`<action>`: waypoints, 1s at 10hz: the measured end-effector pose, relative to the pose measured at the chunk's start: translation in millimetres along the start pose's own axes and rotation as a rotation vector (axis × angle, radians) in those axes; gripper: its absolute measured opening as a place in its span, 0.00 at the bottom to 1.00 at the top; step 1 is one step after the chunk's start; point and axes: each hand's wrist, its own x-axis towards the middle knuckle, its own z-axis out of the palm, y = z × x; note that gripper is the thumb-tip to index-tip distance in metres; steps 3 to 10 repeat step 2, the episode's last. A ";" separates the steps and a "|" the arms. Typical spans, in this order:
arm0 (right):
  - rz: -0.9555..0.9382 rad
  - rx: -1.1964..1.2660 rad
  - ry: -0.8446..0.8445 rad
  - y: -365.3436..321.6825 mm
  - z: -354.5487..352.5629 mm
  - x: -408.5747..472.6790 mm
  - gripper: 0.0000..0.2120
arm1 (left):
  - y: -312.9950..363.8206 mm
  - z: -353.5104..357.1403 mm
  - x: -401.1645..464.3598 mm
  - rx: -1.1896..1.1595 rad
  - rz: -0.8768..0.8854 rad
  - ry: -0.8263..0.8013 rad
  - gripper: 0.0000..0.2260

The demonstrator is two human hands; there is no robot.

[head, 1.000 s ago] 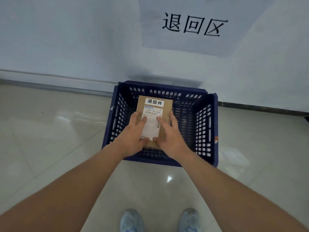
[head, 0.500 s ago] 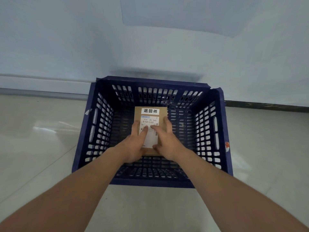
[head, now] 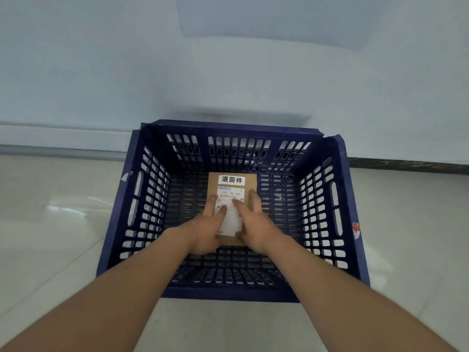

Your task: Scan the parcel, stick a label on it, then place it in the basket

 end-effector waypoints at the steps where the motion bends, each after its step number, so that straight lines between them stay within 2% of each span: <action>1: 0.035 -0.013 0.050 -11.1 -8.8 -9.5 0.38 | 13.4 -8.5 -12.9 0.041 -0.031 0.049 0.39; 2: 0.022 -0.027 0.152 -25.0 -25.2 -25.5 0.32 | 33.1 -24.8 -30.9 0.053 -0.030 0.150 0.33; 10: 0.022 -0.027 0.152 -25.0 -25.2 -25.5 0.32 | 33.1 -24.8 -30.9 0.053 -0.030 0.150 0.33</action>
